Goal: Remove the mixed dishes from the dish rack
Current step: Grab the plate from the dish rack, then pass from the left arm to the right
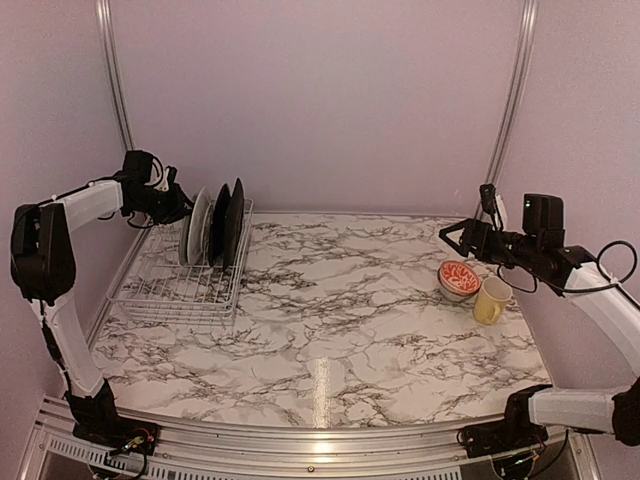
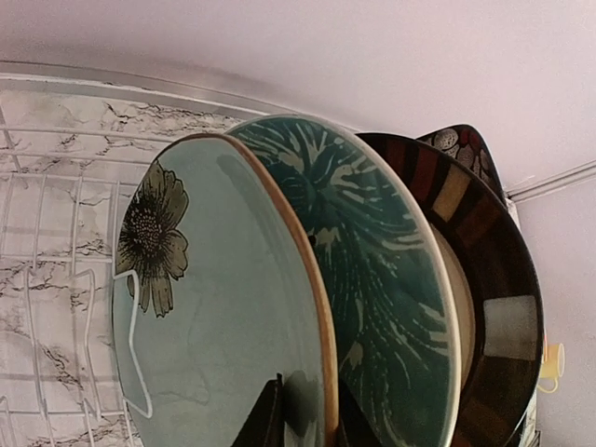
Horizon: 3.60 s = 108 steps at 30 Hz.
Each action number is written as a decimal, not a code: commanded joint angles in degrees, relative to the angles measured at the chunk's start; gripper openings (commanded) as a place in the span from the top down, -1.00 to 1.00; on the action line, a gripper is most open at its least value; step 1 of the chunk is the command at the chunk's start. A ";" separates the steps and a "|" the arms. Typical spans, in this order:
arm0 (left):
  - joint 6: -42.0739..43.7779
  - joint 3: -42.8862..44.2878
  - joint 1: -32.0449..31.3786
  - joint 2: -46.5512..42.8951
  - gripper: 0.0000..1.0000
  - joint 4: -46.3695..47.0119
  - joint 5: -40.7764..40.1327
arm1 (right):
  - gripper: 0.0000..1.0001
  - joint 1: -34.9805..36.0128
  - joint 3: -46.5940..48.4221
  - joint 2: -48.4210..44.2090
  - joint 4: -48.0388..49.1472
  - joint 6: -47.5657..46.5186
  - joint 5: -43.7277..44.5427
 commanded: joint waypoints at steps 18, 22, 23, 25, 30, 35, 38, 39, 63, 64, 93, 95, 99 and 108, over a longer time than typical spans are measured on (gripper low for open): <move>1.07 -3.28 0.82 -6.84 1.00 0.01 -2.49 | -0.66 0.73 -0.87 -1.31 3.51 3.28 -0.90; 0.24 -6.93 0.82 -11.40 1.00 4.20 -3.42 | -0.65 0.73 -0.50 -0.67 4.05 3.55 -1.65; 0.06 -7.47 0.82 -12.28 1.00 4.74 -3.73 | -0.65 0.73 -0.55 -0.77 4.09 3.56 -1.69; 0.04 -8.19 0.82 -14.32 1.00 5.34 -5.05 | -0.65 0.73 -0.67 -1.04 4.00 3.61 -1.47; 0.51 -9.33 0.85 -18.99 1.00 6.42 -8.04 | -0.65 0.73 -1.34 -1.32 3.51 3.56 -1.06; 0.92 -12.01 0.73 -25.93 1.00 9.18 -12.00 | -0.65 0.82 -1.72 -1.38 3.03 3.69 -0.38; 2.07 -14.01 0.67 -30.61 1.00 11.25 -14.56 | -0.64 0.97 -1.63 -1.20 2.74 3.86 -0.22; 2.29 -14.72 0.52 -32.41 1.00 11.96 -15.44 | -0.64 1.07 -1.71 -1.28 2.77 3.92 -0.07; 23.77 -22.77 -48.26 -39.72 1.00 20.10 -41.84 | -0.70 15.62 6.65 12.78 -0.68 7.21 12.73; 24.97 -22.64 -50.11 -38.55 1.00 18.87 -42.80 | -0.69 16.07 7.18 13.74 -0.65 8.76 13.15; 41.82 -19.45 -69.72 -15.51 1.00 13.58 -68.14 | -0.73 29.65 18.38 37.09 15.94 24.51 -0.60; 42.24 -18.96 -69.88 -14.49 1.00 13.02 -69.10 | -0.68 30.91 19.54 38.96 15.81 24.73 -0.14; 42.64 -18.40 -70.43 -13.05 1.00 13.11 -71.04 | -0.41 31.76 20.32 41.96 14.60 25.49 0.58; 44.18 -15.62 -71.06 -7.26 1.00 11.07 -77.97 | 0.24 32.28 18.02 44.88 20.32 30.67 -1.78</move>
